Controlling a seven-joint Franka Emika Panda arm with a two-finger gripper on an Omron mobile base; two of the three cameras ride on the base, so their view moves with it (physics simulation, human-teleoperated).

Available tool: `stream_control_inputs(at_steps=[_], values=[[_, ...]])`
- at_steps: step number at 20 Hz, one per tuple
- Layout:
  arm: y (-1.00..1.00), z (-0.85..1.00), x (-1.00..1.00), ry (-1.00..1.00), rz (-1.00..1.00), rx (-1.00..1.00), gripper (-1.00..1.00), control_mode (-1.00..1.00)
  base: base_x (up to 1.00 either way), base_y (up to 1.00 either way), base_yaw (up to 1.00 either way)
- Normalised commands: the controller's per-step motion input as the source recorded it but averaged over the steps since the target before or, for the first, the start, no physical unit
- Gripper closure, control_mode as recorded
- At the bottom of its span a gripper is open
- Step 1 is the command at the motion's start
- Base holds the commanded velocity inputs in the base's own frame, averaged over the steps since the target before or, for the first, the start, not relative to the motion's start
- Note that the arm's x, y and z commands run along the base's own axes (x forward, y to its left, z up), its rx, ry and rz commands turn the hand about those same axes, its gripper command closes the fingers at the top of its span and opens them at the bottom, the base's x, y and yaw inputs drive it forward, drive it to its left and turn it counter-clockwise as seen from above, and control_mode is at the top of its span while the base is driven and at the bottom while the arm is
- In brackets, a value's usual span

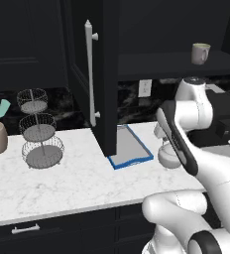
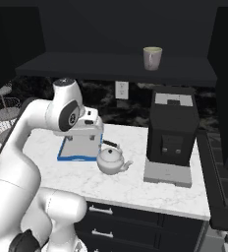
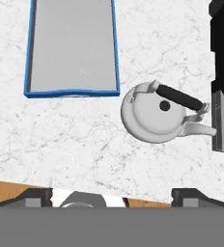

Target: Pick the kettle from the counter and place it on the tray. Then pick the mug from the cabinet and place it on the tray. Then close the cabinet doors.

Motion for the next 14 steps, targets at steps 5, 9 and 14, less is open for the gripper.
stream_control_inputs(at_steps=[5, 9, 14], values=[[-0.23, -0.31, 0.05, 0.0, 0.15, -0.21, -1.0, -1.0, 0.0, 0.0, 0.0], [-0.14, -0.24, 0.26, 0.01, 0.15, -0.2, -1.0, -1.0, 0.0, 0.0, 0.0], [-0.15, -0.22, 0.35, 0.0, 0.18, -0.2, -1.0, -1.0, 0.0, 0.0, 0.0]])
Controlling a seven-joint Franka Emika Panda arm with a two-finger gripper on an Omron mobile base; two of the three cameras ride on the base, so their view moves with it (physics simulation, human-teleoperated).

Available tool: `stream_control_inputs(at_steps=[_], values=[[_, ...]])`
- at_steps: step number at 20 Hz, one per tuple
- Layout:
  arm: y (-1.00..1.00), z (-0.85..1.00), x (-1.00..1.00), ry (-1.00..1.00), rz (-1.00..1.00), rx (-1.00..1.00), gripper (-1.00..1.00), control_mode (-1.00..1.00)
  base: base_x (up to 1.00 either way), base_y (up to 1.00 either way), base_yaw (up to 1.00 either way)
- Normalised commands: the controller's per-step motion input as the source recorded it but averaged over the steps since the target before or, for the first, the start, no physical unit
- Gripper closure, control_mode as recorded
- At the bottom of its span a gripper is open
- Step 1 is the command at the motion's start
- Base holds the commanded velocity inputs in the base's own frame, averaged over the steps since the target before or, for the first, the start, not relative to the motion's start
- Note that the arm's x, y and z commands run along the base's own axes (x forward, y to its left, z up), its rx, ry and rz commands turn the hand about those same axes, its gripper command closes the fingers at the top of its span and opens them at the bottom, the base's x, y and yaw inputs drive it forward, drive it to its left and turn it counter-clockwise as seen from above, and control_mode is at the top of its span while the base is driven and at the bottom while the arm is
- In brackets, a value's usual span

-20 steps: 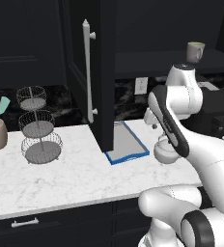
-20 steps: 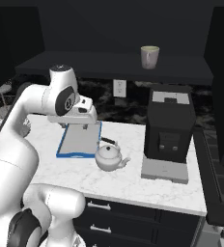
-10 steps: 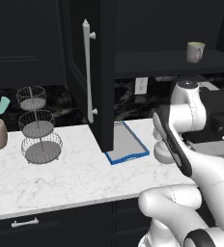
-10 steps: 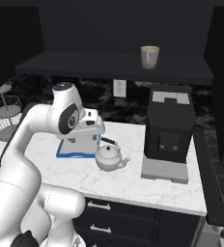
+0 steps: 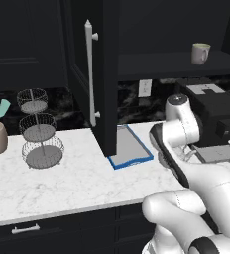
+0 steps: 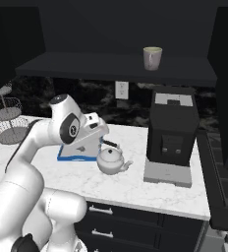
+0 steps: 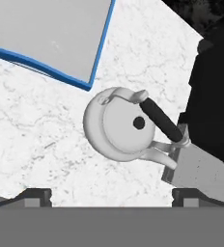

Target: Pick the kettle from the counter and place it on the tray. Then pick the mug from the cabinet and place it on the tray. Then close the cabinet doors.

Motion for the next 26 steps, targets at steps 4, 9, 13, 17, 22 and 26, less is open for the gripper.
stream_control_inputs(at_steps=[4, 9, 13, 17, 22, 26], values=[[-0.24, -0.08, 0.28, 0.0, 0.24, -0.09, -1.0, -1.0, 0.0, 0.0, 0.0], [-0.3, -0.11, 0.37, 0.03, 0.24, -0.01, -1.0, -1.0, 0.0, 0.0, 0.0], [-0.14, -0.12, 0.38, 0.12, 0.08, 0.0, -1.0, -1.0, 0.0, 0.0, 0.0], [0.0, -0.15, 0.26, 0.05, 0.02, -0.04, -1.0, -1.0, 0.0, 0.0, 0.0], [0.0, -0.15, 0.2, 0.0, 0.0, -0.05, -1.0, -1.0, 0.0, 0.0, 0.0], [-0.05, -0.28, 0.21, 0.02, 0.0, -0.1, -1.0, -1.0, 0.0, 0.0, 0.0]])
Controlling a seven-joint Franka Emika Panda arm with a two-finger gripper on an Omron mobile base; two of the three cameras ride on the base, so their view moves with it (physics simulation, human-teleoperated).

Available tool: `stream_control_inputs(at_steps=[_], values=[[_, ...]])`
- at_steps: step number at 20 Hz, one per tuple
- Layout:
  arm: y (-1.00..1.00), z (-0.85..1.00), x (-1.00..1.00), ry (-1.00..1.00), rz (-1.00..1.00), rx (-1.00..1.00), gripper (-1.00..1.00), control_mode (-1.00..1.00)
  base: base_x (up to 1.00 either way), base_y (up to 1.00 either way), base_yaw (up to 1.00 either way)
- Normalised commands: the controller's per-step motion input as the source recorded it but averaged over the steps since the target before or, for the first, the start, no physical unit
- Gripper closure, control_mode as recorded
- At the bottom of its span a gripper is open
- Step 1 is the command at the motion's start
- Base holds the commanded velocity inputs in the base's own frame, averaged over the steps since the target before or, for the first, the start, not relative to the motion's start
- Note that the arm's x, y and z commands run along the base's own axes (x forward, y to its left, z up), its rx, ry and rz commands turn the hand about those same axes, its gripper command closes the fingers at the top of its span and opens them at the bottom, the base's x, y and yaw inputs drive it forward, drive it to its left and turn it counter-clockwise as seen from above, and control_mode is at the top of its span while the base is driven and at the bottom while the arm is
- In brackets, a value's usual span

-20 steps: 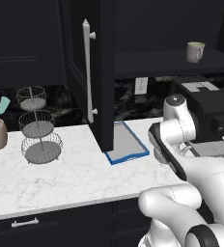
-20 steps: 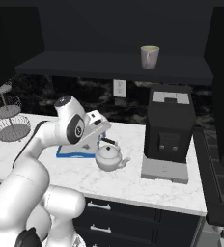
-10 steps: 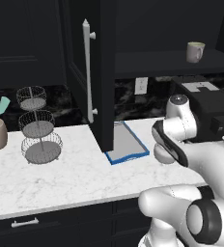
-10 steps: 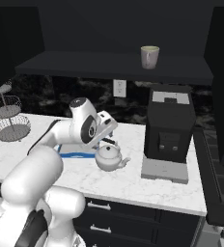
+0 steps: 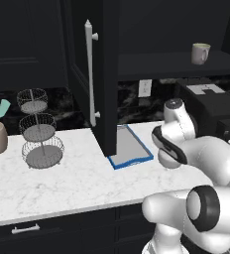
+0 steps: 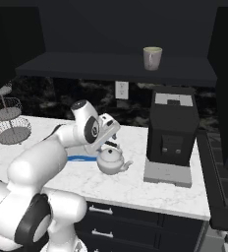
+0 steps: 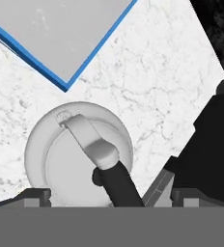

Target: Pick the kettle from the counter and place it on the tray. Then pick the mug from the cabinet and place it on the tray. Then close the cabinet doors.

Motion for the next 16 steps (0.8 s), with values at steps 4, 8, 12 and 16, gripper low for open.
stream_control_inputs(at_steps=[4, 8, 12, 16], values=[[-0.09, -0.22, 0.24, 0.04, 0.0, -0.04, -1.0, -1.0, 0.0, 0.0, 0.0], [-0.15, -0.17, 0.14, 0.0, 0.01, -0.01, -1.0, -1.0, 0.0, 0.0, 0.0], [-0.14, -0.06, 0.11, 0.0, 0.02, 0.0, -1.0, -1.0, 0.0, 0.0, 0.0], [-0.07, -0.24, 0.0, 0.0, 0.02, -0.02, 1.0, -1.0, 0.0, 0.0, 0.0]])
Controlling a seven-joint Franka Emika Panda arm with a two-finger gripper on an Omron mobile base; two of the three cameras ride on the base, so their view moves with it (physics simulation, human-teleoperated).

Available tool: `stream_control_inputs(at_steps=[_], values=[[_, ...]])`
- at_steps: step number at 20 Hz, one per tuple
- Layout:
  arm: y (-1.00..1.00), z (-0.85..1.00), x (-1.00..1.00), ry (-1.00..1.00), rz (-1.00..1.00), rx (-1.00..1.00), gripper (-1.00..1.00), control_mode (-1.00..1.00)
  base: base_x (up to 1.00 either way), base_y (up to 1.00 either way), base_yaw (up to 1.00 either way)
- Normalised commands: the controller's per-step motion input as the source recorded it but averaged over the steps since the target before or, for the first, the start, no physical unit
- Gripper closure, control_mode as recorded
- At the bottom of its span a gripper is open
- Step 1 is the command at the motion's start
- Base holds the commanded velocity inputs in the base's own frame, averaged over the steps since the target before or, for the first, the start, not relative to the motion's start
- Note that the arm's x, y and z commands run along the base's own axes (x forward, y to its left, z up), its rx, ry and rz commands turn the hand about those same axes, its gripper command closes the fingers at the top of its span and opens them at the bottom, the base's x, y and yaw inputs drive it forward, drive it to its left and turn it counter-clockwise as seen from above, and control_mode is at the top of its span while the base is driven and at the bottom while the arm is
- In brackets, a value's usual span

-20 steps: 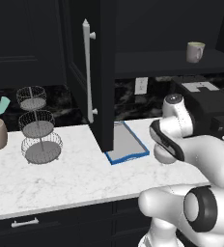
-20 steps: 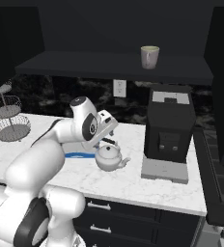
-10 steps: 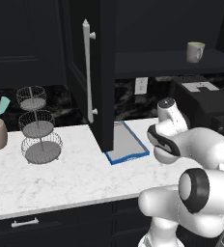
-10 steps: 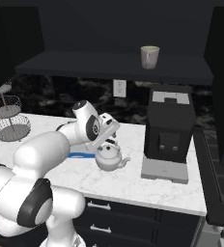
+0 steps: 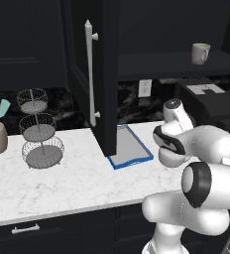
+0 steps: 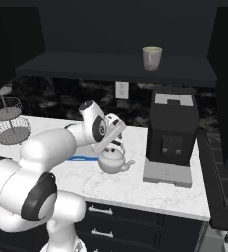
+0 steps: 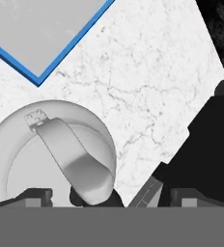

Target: Pick the kettle from the counter and place it on the tray. Then pick the mug from the cabinet and place it on the tray. Then close the cabinet doors.

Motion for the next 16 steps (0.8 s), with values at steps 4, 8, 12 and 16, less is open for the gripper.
stream_control_inputs(at_steps=[4, 8, 12, 16], values=[[0.0, -0.52, -0.14, 0.01, 0.03, -0.08, 1.0, -1.0, 0.0, 0.0, 0.0], [0.1, -0.59, -0.22, 0.0, 0.04, -0.2, 1.0, -1.0, 0.0, 0.0, 0.0], [0.08, -0.42, -0.31, -0.01, 0.07, -0.16, 1.0, -1.0, 0.0, 0.0, 0.0], [0.22, 0.01, -0.49, -0.1, 0.09, 0.0, 1.0, -1.0, 0.0, 0.0, 0.0]])
